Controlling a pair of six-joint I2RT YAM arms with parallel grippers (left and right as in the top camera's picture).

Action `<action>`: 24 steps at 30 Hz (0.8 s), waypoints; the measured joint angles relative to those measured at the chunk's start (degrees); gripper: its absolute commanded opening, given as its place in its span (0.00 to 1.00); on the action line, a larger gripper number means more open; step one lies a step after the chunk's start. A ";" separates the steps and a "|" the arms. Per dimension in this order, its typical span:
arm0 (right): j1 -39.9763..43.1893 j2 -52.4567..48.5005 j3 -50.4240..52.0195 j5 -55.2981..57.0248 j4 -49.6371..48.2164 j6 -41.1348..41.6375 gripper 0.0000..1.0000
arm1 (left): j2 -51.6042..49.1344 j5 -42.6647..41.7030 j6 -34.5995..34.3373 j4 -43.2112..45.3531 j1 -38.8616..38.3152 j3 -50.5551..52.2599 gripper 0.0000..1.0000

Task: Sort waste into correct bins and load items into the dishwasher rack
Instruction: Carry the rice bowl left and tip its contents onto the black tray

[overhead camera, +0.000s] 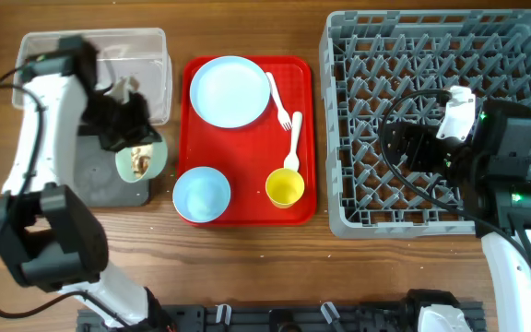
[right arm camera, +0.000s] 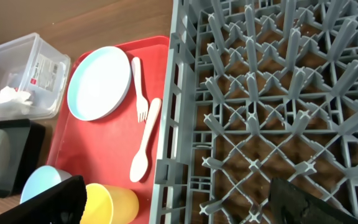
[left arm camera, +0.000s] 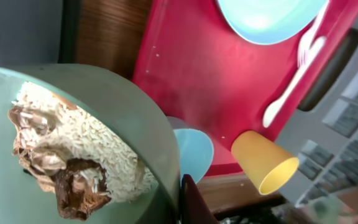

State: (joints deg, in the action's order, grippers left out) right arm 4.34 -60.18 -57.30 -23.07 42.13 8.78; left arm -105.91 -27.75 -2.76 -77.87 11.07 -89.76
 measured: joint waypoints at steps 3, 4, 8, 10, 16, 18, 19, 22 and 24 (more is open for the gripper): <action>0.00 0.00 0.00 0.00 -0.17 0.00 0.95 | -0.02 -4.66 4.50 2.75 5.57 3.43 0.04; 0.00 0.00 0.00 0.00 -0.15 0.00 0.95 | -0.02 -6.67 6.25 4.02 7.98 4.63 0.04; 0.00 0.00 0.00 0.00 -0.17 0.17 0.95 | -0.02 -15.58 12.02 7.63 15.93 8.55 0.04; 0.00 0.00 0.00 0.00 -0.17 0.20 0.95 | -0.02 -21.31 15.54 7.91 19.52 10.62 0.04; 0.00 0.00 0.00 0.00 -0.17 0.20 0.95 | -0.02 -34.16 23.02 9.99 28.48 17.70 0.04; 0.00 0.00 0.00 0.00 -0.17 0.20 0.95 | -0.04 -37.11 23.69 10.01 30.64 18.88 0.04; 0.00 0.00 0.00 0.00 -0.17 0.20 0.95 | -0.04 -38.32 23.89 9.99 31.43 19.12 0.04; 0.00 0.00 0.00 0.00 -0.17 0.20 0.95 | -0.04 -42.71 23.89 9.97 33.79 19.43 0.04; 0.00 0.00 0.00 0.00 -0.17 0.20 0.95 | -0.04 -45.29 23.58 9.99 34.82 19.43 0.04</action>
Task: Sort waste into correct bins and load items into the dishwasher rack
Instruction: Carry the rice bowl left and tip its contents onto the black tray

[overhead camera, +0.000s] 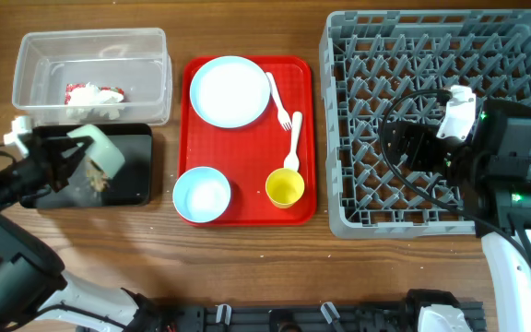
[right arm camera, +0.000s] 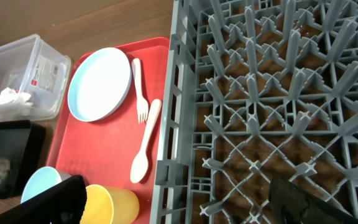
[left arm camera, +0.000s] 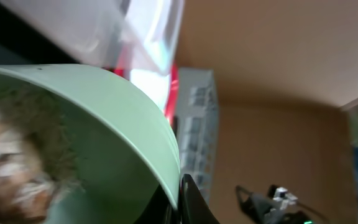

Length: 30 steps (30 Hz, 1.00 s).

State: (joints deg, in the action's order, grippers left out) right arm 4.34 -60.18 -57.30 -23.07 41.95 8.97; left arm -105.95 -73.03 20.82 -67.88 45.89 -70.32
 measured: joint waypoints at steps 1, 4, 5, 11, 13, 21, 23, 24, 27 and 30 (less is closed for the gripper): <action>0.00 0.00 0.00 0.00 0.00 0.00 0.95 | 0.00 -1.79 -0.20 -0.04 0.52 0.00 0.04; 0.00 0.00 0.00 0.00 0.00 0.00 0.95 | 0.00 -4.94 -1.20 0.04 1.20 0.00 0.04; 0.00 0.00 0.00 -0.02 0.00 0.00 0.95 | 0.00 -6.14 -1.86 0.04 1.38 0.00 0.04; 0.00 0.00 0.00 -0.02 0.00 0.00 0.95 | 0.00 -12.07 -4.74 0.07 1.55 0.00 0.04; 0.00 0.00 0.00 -0.02 0.00 0.00 0.95 | 0.00 -13.22 -6.36 0.17 1.55 0.00 0.04; 0.00 0.00 0.00 -0.02 0.00 0.00 0.95 | 0.00 -15.26 -13.70 3.80 1.66 0.02 0.04; 0.00 0.00 0.00 -0.02 0.00 0.00 0.95 | 0.00 -15.39 -15.04 4.87 2.05 0.02 0.04; 0.00 0.00 0.00 0.00 0.00 0.00 0.95 | 0.00 -15.39 -16.04 5.05 2.32 0.02 0.04; 0.00 0.00 0.00 0.00 0.00 0.00 0.95 | 0.00 -15.39 -18.38 5.66 2.80 0.02 0.04; 0.00 0.00 0.00 0.00 0.00 0.00 0.95 | 0.00 -15.50 -19.69 3.43 2.89 0.02 0.04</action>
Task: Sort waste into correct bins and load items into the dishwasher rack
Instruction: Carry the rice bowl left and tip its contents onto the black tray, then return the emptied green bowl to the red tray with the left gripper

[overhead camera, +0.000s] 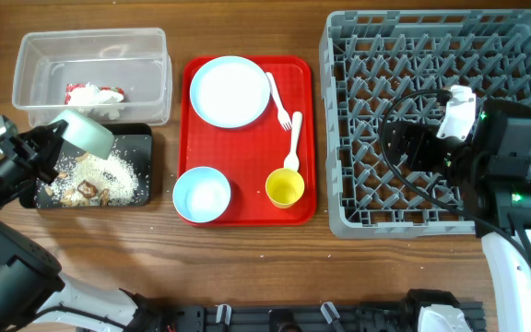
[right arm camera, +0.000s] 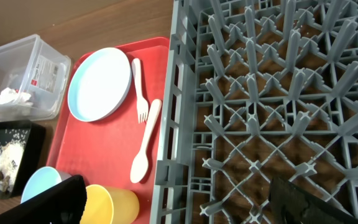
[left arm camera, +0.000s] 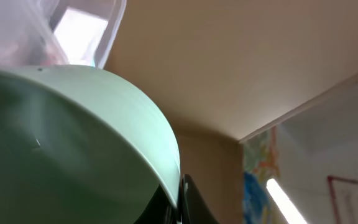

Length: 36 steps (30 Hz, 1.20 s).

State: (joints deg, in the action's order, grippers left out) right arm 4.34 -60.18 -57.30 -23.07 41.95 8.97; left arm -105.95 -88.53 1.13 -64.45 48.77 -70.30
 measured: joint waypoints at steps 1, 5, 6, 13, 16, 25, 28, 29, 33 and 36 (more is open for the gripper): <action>0.00 0.00 0.00 -0.02 0.00 0.00 0.95 | 0.00 -0.02 -0.24 -0.63 0.00 0.00 0.04; 0.00 0.00 0.00 -0.02 0.00 0.00 0.95 | 0.00 -0.09 -0.85 -0.85 0.00 0.00 0.04; 0.00 0.00 0.00 -0.02 0.00 0.00 0.95 | 0.00 -0.07 -1.05 -0.90 0.00 0.00 0.04; 0.00 0.00 0.00 0.00 -0.66 0.00 0.95 | 1.84 3.06 -1.31 -1.64 -3.50 -0.31 0.04; 0.00 0.00 0.00 -0.02 -0.85 0.00 0.95 | 4.59 6.99 -1.60 -1.77 -9.33 -3.08 0.04; 0.00 0.00 0.00 -0.02 -0.83 0.00 0.95 | 10.40 33.81 -12.76 8.44 -38.56 -14.69 0.04; 0.00 0.00 0.00 -0.02 -0.83 0.00 0.95 | 10.03 46.36 -15.45 11.30 -51.65 -14.73 0.04; 0.00 0.00 0.00 -0.02 -0.81 0.00 0.95 | 9.55 52.00 -16.17 12.00 -57.18 -14.73 0.04; 0.00 0.00 0.00 -0.02 -0.83 0.00 0.95 | 6.03 66.88 -18.82 12.20 -70.64 -14.75 0.04; 0.00 0.00 0.00 -0.02 -0.81 0.00 0.95 | 1.73 75.73 -20.83 12.20 -77.09 -14.73 0.04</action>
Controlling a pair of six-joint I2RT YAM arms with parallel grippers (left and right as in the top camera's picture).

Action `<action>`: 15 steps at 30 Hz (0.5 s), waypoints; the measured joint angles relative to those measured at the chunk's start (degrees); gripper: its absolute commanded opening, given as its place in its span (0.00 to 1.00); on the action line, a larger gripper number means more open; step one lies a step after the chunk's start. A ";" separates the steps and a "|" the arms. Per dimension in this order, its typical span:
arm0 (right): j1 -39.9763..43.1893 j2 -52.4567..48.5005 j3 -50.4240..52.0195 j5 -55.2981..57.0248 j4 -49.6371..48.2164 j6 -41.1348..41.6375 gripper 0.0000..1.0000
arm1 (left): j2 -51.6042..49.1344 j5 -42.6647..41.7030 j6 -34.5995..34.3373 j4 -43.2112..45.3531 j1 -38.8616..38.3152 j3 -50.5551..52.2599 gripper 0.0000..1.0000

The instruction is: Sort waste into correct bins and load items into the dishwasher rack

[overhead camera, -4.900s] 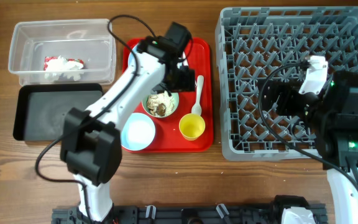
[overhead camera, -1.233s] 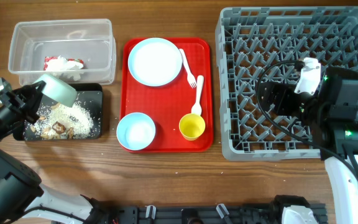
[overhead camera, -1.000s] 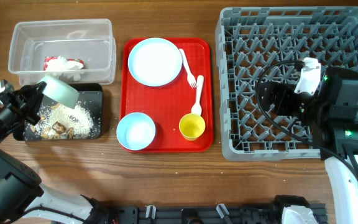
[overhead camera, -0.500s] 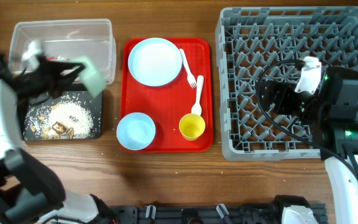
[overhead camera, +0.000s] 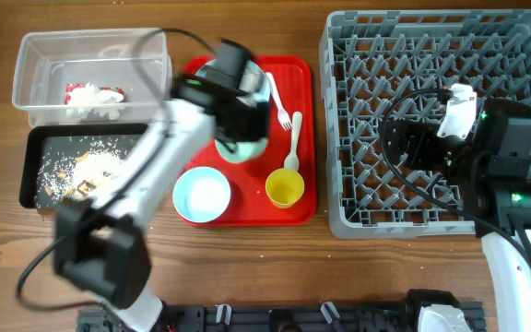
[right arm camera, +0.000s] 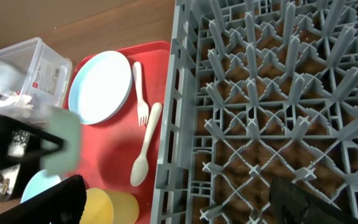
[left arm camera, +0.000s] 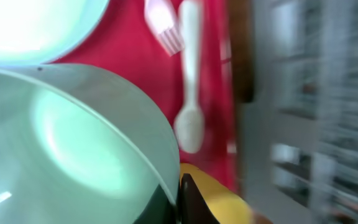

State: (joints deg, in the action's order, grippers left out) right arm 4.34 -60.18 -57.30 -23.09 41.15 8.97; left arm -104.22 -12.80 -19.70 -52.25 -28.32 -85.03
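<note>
My left gripper [overhead camera: 236, 109] is shut on the rim of a pale green bowl [overhead camera: 244, 143], held over the middle of the red tray [overhead camera: 308, 138]. In the left wrist view the bowl [left arm camera: 73, 143] looks empty and blurred. On the tray lie a blue plate [right arm camera: 101, 87], a white fork [overhead camera: 279, 106], a white spoon [overhead camera: 293, 138], a blue bowl [overhead camera: 201, 195] and a yellow cup [overhead camera: 285, 187]. The grey dishwasher rack [overhead camera: 431, 55] fills the right side. My right gripper [right arm camera: 179, 205] stands open above its near left part, holding nothing.
A black tray [overhead camera: 35, 152] at the left holds scattered rice and brown scraps. Behind it stands a clear bin [overhead camera: 90, 46] with crumpled paper waste. Bare wooden table runs along the front edge.
My left gripper moved with the green bowl from the black tray's left end to over the red tray. The right arm has not moved.
My left gripper first held the bowl, full of rice and brown food, beside the red tray. Then it held the bowl tipped over the black tray. Then the food lay spread on that tray. Now the empty bowl hangs over the red tray.
</note>
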 measured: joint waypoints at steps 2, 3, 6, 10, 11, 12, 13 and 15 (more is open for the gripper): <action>0.00 0.00 0.00 0.00 0.02 0.00 0.95 | -3.56 5.25 -1.16 -0.02 -3.10 0.00 0.04; 0.00 0.00 0.00 0.00 0.04 0.00 0.95 | -4.92 6.88 -1.53 -0.02 -3.98 0.00 0.04; 0.00 0.00 0.00 0.00 0.39 0.00 0.95 | -8.70 10.47 -2.14 -0.22 -5.60 0.00 0.05; 0.00 0.00 0.00 0.00 1.03 0.00 0.95 | -11.39 13.07 -2.54 -0.22 -6.14 0.00 0.30; 0.00 0.00 0.00 0.02 1.09 0.00 0.95 | -11.50 13.27 -2.95 -0.20 -6.12 0.00 0.46; 0.00 0.00 0.00 0.00 1.09 0.00 0.95 | -11.65 13.84 -3.13 -0.20 -5.86 0.00 0.53; 0.00 0.00 0.00 0.00 1.09 0.00 0.95 | -11.65 13.99 -3.02 -0.39 -5.62 -0.04 0.56; 0.00 0.00 0.00 0.00 1.09 0.00 0.95 | -11.65 14.08 -3.28 -2.01 -5.05 -0.66 0.60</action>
State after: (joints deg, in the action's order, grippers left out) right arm 4.34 -60.18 -57.30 -23.09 42.24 8.97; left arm -115.87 1.28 -22.98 -54.26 -33.36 -85.69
